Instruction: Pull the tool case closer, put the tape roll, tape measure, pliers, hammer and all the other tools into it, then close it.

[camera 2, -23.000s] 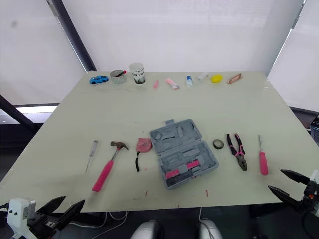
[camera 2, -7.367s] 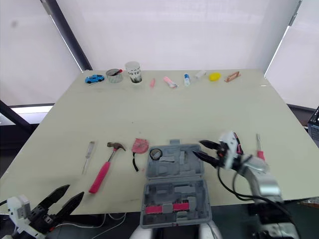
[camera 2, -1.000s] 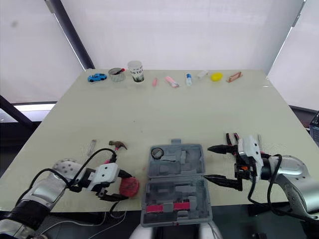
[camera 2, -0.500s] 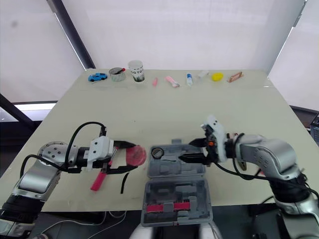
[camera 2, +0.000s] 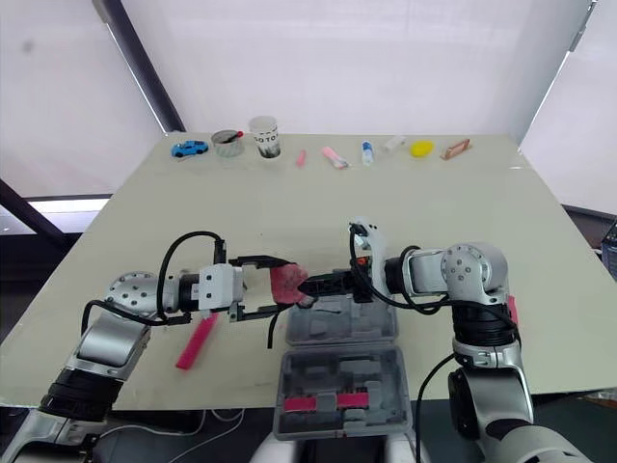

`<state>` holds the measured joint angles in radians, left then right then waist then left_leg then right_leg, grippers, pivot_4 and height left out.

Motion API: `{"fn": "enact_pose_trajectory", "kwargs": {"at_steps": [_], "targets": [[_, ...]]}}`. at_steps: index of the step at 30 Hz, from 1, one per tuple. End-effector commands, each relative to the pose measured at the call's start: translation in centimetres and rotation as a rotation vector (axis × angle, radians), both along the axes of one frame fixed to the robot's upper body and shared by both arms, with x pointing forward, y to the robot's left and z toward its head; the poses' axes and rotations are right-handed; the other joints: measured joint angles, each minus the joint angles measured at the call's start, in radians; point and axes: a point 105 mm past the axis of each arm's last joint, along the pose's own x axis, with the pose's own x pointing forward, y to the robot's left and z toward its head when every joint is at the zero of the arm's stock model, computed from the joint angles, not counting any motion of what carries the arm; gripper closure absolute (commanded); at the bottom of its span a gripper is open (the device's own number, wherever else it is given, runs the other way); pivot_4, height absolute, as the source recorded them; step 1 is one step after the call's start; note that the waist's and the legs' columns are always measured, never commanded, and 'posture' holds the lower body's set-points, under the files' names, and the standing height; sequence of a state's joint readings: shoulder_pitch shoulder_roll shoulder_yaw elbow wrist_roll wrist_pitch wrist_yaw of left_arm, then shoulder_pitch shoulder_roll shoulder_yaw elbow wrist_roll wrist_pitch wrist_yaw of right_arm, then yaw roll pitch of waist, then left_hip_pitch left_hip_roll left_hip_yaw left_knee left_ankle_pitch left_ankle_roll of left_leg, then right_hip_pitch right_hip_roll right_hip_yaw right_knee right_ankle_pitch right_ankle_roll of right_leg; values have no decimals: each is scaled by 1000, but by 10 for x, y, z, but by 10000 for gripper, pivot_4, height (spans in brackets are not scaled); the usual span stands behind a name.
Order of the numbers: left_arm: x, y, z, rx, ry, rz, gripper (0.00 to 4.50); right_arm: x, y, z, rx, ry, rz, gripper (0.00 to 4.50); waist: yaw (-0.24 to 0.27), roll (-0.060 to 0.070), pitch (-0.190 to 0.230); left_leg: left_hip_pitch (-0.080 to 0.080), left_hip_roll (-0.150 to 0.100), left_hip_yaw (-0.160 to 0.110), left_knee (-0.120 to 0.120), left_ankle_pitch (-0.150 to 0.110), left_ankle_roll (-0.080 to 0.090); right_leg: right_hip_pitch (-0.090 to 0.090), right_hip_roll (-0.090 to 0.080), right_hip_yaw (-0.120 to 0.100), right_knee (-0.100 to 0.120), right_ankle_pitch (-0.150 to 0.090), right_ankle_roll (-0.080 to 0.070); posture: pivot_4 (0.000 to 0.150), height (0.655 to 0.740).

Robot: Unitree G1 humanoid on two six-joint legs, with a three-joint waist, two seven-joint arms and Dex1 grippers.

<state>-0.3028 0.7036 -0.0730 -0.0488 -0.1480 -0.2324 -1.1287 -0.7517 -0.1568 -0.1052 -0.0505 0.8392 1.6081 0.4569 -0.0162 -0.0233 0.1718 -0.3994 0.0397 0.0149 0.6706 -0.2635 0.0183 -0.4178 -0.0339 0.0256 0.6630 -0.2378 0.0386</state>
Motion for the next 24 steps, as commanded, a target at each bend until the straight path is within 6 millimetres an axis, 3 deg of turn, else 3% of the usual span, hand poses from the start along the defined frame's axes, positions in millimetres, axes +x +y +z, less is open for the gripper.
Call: {"fn": "enact_pose_trajectory", "kwargs": {"at_steps": [1,2,3,4,8,10,13,15,17,24], "targets": [[-3,-10,13,-23,-73,-32,15167,-2,4,7,33,-3,11,9180,-2,0,0,0,0,0,0,0,0,0,0,0,0,0,0,1500,7400],[-4,-11,13,-26,-75,-34,15167,-2,5,7,39,3,11,9180,-3,0,0,0,0,0,0,0,0,0,0,0,0,0,0,1500,7400],[-4,-12,13,-26,-76,-37,15167,-2,6,7,48,9,8,17635,-3,0,0,0,0,0,0,0,0,0,0,0,0,0,0,1500,7400],[-5,-14,13,-28,-77,-42,15167,0,7,8,55,16,2,18026,-3,0,0,0,0,0,0,0,0,0,0,0,0,0,0,1500,7400],[-5,-25,17,-56,-94,-61,15167,-2,8,7,52,18,7,36602,-2,0,0,0,0,0,0,0,0,0,0,0,0,0,0,1500,7400],[-5,-28,18,-62,-96,-64,15168,-2,8,7,54,21,5,40412,-1,0,0,0,0,0,0,0,0,0,0,0,0,0,0,1500,7400],[-8,-29,16,-77,-52,-69,15169,-1,5,8,57,22,-5,40595,-2,0,0,0,0,0,0,0,0,0,0,0,0,0,0,1500,7400],[-11,-32,21,-147,12,-65,4891,0,1,8,58,24,-14,40595,-2,0,0,0,0,0,0,0,0,0,0,0,0,0,0,1500,7400],[-14,-34,26,-208,81,-58,0,0,-4,7,55,25,-21,40595,-3,0,0,0,0,0,0,0,0,0,0,0,0,0,0,1500,7400],[-22,-22,38,-393,223,67,0,-1,-48,-5,-17,42,-92,40596,-4,0,0,-1,0,-1,0,0,0,0,0,0,-1,0,0,1500,7400]]}}
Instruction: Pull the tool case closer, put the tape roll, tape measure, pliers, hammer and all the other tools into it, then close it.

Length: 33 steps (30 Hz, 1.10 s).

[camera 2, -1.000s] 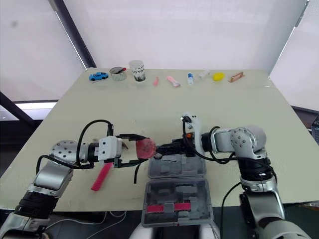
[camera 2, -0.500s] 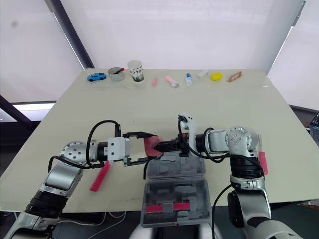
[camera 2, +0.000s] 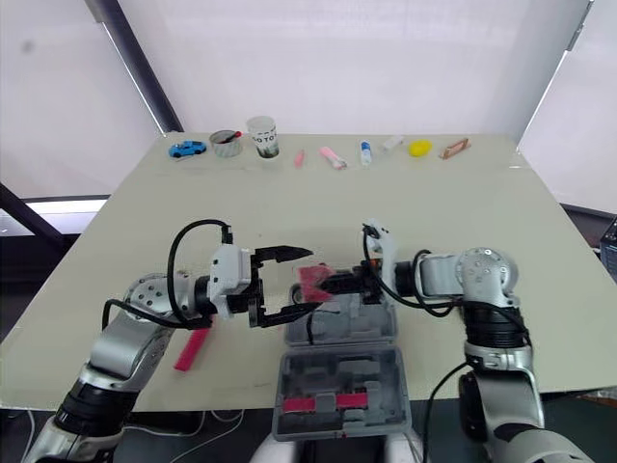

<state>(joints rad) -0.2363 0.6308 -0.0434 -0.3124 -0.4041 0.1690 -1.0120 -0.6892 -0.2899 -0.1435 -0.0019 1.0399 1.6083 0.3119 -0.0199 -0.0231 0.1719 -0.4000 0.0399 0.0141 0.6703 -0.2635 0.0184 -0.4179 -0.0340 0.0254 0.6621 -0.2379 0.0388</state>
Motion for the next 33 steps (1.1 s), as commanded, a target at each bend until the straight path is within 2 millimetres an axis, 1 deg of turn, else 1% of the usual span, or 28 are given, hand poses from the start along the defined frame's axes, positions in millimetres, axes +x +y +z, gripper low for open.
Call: {"fn": "enact_pose_trajectory", "kwargs": {"at_steps": [1,3,4,7,8,10,13,15,19,23,26,31,33], "targets": [[-6,8,17,-126,23,59,0,-5,-21,9,5,-31,-11,40596,0,0,0,0,0,0,0,0,0,0,0,0,0,0,0,1500,7400],[-10,15,19,-204,37,79,0,-6,-40,8,-13,-17,-46,40596,0,0,0,0,0,0,0,0,0,0,0,0,0,0,0,1500,7400],[-15,19,16,-209,56,69,0,-7,-51,7,-26,-9,-63,40596,0,0,0,0,0,1,0,0,0,0,0,1,0,0,0,1500,7400],[-37,36,11,-219,138,-31,0,-17,-90,4,-89,28,-121,40596,2,0,0,0,0,1,-1,0,0,0,0,1,-1,0,0,1500,7400],[-43,41,11,-231,182,-65,0,-21,-99,3,-107,43,-136,40596,2,0,0,0,0,1,-1,0,0,0,0,0,-1,0,0,1500,7400],[-53,46,11,-244,239,-103,0,-27,-112,3,-131,68,-154,40596,3,0,0,0,0,1,-1,0,0,0,1,0,-1,-1,0,1500,7400],[-64,56,6,-237,303,-103,0,-37,-139,-1,-190,120,-206,40596,1,0,0,1,0,2,-1,0,0,0,1,2,-1,-1,0,1500,7400],[-67,62,3,-225,315,-90,0,-42,-148,-3,-216,145,-228,40596,1,0,0,2,0,3,-1,0,0,0,1,3,-2,-1,0,1500,7400],[-72,72,-5,-205,358,-71,0,-44,-159,-14,-259,191,-262,40596,1,0,0,2,1,3,-1,0,0,0,1,3,-2,-1,0,1500,7400],[-75,76,-11,-192,382,-54,0,-35,-166,-21,-279,203,-312,40596,3,0,0,2,1,3,-1,0,0,0,1,3,-3,-1,0,1500,7400],[-78,73,-14,-180,391,-69,0,-30,-159,-33,-291,219,-304,40596,2,0,0,1,1,4,-1,0,0,0,1,3,-4,-1,0,1500,7400],[-77,71,-13,-159,365,-72,0,-23,-140,-53,-296,235,-280,40596,3,0,0,1,1,3,-1,0,0,0,1,3,-4,-1,0,1500,7400],[-77,72,-12,-149,354,-71,0,-19,-140,-63,-325,236,-305,40596,4,0,0,1,1,3,-1,0,0,0,1,3,-3,-1,0,1500,7400]]}}
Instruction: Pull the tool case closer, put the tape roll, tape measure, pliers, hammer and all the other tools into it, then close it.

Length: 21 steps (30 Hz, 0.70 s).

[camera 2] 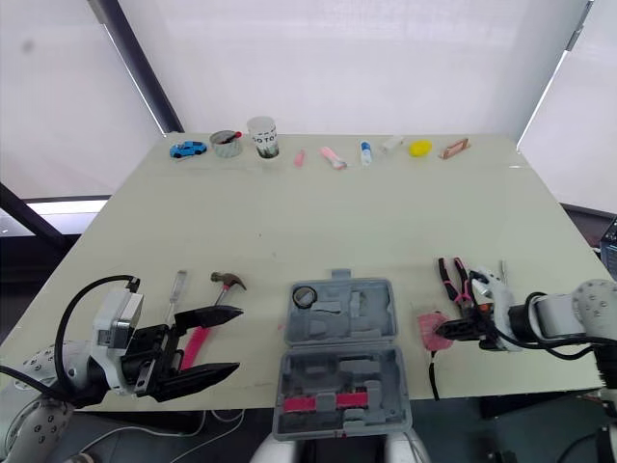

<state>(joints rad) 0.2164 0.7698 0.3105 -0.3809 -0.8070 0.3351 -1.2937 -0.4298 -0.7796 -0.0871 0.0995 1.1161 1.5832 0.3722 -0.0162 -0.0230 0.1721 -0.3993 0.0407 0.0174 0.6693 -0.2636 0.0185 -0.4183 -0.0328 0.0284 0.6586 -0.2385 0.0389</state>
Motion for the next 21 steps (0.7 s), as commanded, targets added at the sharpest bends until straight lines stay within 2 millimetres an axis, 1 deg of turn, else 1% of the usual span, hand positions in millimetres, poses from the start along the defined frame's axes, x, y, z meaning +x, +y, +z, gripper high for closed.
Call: {"fn": "enact_pose_trajectory", "kwargs": {"at_steps": [1,3,4,5,7,8,10,12,13,15,16,17,21], "targets": [[-2,-1,8,24,-64,-22,0,12,-5,-3,-50,-42,-46,40596,2,0,0,0,0,0,0,0,0,0,0,0,0,0,0,1500,7400],[-1,1,9,28,-79,-16,0,15,-6,-7,-57,-47,-59,40596,1,-1,0,0,0,0,0,0,0,0,0,0,0,0,0,1500,7400],[-1,1,10,27,-82,-15,0,16,-7,-8,-63,-51,-69,35596,0,-1,-1,0,0,0,0,0,0,0,0,0,-1,0,0,1500,7400],[0,1,9,32,-78,-12,0,18,-9,-10,-75,-56,-81,31861,-1,-1,-1,0,0,1,0,0,0,0,0,0,0,0,0,1500,7400],[0,-1,9,39,-77,-17,0,19,-15,-9,-101,-75,-87,26310,0,0,0,1,0,1,0,0,0,0,0,0,0,0,0,1500,7400],[0,-1,9,41,-75,-20,0,18,-18,-6,-118,-90,-81,19707,0,0,0,1,0,1,0,0,0,0,0,0,0,0,0,1500,7400],[1,-3,10,43,-80,-20,0,14,-23,-1,-163,-130,-28,11578,3,1,0,0,0,1,0,0,0,0,0,0,0,0,0,1500,7400],[6,-2,12,51,-128,17,0,10,-28,2,-224,-200,42,1378,5,1,1,0,0,0,0,0,0,0,-1,0,-1,0,0,1500,7400],[8,-2,12,58,-154,35,0,8,-29,6,-236,-248,80,575,4,1,1,-1,0,0,0,0,0,0,-1,0,-1,0,0,1500,7400],[14,0,16,-7,-236,73,0,10,-27,23,-226,-455,177,575,4,1,0,0,0,0,0,0,0,0,-1,0,-2,0,0,1500,7400],[14,1,14,-9,-249,68,0,10,-23,32,-208,-570,229,575,3,0,0,0,0,0,0,0,0,0,-1,0,-2,0,0,1500,7400],[16,3,13,-5,-269,75,0,8,-19,39,-162,-645,278,575,3,0,0,0,0,0,0,0,0,0,0,0,-1,0,0,1500,7400],[11,8,13,-17,-190,4,0,-3,-18,42,-180,-793,550,575,-2,1,0,2,0,1,0,0,0,0,0,0,0,-2,4,1500,7400]]}}
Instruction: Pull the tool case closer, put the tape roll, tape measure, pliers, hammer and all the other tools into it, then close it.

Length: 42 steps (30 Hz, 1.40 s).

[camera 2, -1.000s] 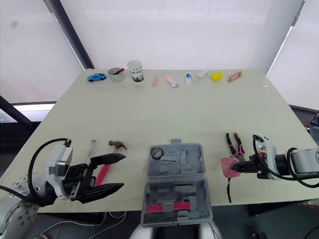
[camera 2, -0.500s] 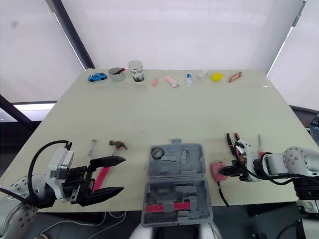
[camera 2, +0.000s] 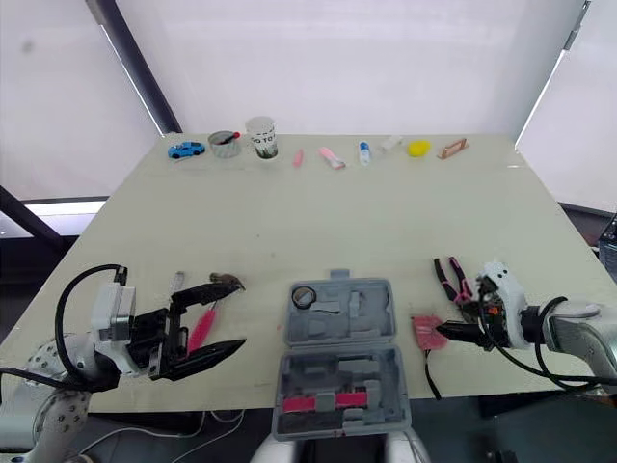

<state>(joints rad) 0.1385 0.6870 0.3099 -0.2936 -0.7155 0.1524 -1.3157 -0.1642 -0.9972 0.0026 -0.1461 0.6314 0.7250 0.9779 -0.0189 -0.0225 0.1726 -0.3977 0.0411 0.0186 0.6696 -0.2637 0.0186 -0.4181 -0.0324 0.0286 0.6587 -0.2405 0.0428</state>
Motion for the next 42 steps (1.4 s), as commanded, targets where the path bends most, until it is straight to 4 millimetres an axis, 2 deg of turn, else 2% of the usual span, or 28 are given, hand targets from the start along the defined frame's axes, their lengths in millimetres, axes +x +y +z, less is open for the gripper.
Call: {"fn": "enact_pose_trajectory", "kwargs": {"at_steps": [1,6,12,16,31,42], "targets": [[-6,4,9,-14,22,-65,0,-6,3,12,-69,-142,221,575,3,0,0,0,0,0,0,0,0,0,0,0,0,0,0,1500,7400],[-7,4,13,-8,48,-118,0,-1,11,-9,-204,-252,477,575,2,0,0,0,0,0,0,0,0,0,0,0,0,0,0,1500,7400],[-7,-1,21,16,40,-142,0,18,21,-26,-287,-308,613,575,3,0,1,0,0,0,0,0,0,0,0,0,0,2,-4,1500,7400],[-7,-4,25,22,34,-148,0,23,24,-34,-320,-311,671,575,6,1,1,0,0,0,0,0,0,0,-1,0,1,2,-4,1500,7400],[-10,-1,17,24,38,-122,0,29,22,-42,-356,-305,682,575,5,1,1,1,0,0,0,0,0,0,-1,0,2,2,-4,1500,7400],[-7,-7,25,23,24,-108,0,35,21,-53,-404,-316,686,575,5,1,1,1,0,0,1,0,0,1,-1,0,2,2,-4,1500,7400]]}}
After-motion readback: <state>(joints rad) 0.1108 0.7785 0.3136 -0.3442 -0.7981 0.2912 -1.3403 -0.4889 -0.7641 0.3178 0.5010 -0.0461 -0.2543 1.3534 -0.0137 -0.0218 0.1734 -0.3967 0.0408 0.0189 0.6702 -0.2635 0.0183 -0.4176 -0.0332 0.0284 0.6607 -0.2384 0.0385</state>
